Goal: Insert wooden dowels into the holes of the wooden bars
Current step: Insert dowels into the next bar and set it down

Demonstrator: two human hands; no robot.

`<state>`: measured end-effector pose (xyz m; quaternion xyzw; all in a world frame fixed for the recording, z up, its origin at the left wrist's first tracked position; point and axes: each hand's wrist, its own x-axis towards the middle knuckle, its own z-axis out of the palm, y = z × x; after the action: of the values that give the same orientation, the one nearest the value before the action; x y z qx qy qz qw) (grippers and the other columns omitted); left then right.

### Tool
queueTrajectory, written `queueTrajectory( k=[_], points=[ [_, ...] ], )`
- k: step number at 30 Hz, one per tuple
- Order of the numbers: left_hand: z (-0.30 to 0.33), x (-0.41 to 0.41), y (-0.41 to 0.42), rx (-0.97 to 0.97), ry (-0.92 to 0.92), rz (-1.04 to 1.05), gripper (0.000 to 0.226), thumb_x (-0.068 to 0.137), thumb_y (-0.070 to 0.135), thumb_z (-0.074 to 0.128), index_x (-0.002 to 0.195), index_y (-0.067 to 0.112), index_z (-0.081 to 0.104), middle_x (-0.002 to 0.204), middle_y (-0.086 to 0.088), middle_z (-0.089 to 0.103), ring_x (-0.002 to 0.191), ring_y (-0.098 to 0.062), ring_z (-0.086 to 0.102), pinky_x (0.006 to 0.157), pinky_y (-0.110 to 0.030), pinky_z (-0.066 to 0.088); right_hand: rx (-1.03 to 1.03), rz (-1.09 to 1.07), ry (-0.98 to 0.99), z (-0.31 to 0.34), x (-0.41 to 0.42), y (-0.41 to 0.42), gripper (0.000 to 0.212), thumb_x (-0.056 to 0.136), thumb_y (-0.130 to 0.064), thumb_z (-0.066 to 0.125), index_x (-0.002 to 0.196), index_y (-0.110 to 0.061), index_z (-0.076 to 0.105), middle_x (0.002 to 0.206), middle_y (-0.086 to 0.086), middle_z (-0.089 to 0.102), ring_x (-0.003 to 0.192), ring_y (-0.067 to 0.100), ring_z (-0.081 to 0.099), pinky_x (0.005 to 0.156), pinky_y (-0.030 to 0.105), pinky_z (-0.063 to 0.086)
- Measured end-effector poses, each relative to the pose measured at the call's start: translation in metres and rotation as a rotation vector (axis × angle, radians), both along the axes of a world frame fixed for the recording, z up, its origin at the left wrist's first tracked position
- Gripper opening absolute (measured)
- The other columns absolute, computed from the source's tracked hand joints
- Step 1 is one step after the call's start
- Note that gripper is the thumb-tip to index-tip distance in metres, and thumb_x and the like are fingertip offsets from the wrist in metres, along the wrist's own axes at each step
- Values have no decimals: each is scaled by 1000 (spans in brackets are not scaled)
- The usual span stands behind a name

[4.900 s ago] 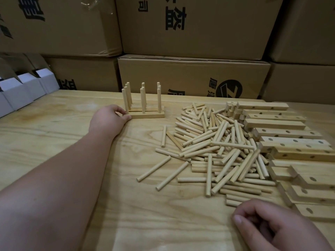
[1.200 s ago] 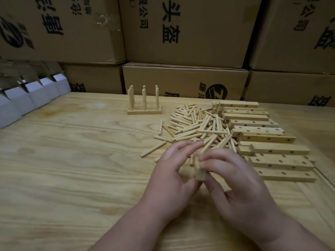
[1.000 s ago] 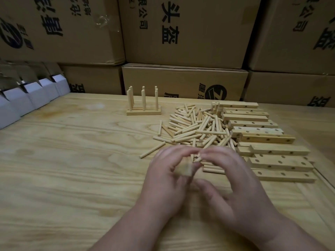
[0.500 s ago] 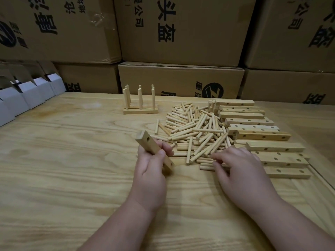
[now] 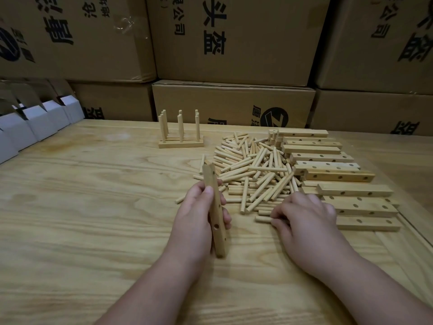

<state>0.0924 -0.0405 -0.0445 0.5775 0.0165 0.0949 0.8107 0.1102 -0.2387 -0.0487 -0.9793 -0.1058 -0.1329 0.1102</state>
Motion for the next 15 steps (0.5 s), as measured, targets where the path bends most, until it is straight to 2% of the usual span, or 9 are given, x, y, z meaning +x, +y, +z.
queueTrajectory(
  k=[3,5,6,8,11,13,15],
  points=[
    [4,-1,-3,-56,74,-22,18,104,17,49,104,20,67,75,-5,62,57,-19,58,51,-33,52,81,68,-47,0,-2,2,6,96,-38,49,98,-39,55,100,-22,45,103,6,37,91,29,22],
    [5,-1,-3,-59,123,-34,18,101,12,51,106,23,66,68,-9,62,55,-20,58,49,-33,52,185,128,-64,0,-4,3,5,97,-37,46,97,-40,49,95,-24,50,99,4,43,90,29,29],
    [5,-1,-3,-41,142,-36,22,100,10,51,102,26,67,64,-10,61,52,-20,56,47,-31,50,259,154,-50,1,-5,3,4,97,-37,45,96,-41,48,91,-24,53,93,2,47,87,28,35],
    [4,-2,-1,14,166,-41,32,98,10,49,91,31,72,59,-9,60,46,-17,53,42,-28,46,463,211,2,0,-8,4,7,97,-37,50,95,-43,49,84,-21,62,81,2,57,70,18,43],
    [4,-5,-1,100,125,-64,33,103,25,45,94,29,76,56,-7,58,43,-14,51,40,-23,42,687,270,-37,-1,-12,8,16,95,-25,61,91,-39,55,80,-18,64,68,6,60,56,13,42],
    [5,-6,-1,154,113,-75,38,105,38,42,94,28,77,55,-6,59,42,-14,51,40,-22,42,795,269,-58,-2,-13,9,22,94,-19,64,91,-39,58,80,-13,65,68,8,61,55,14,44],
    [5,-5,-2,189,130,-105,39,104,41,43,92,29,78,55,-5,60,42,-14,52,41,-20,42,867,258,-90,-3,-13,9,29,91,-11,67,91,-39,61,84,-13,67,71,6,63,58,10,45]
  ],
)
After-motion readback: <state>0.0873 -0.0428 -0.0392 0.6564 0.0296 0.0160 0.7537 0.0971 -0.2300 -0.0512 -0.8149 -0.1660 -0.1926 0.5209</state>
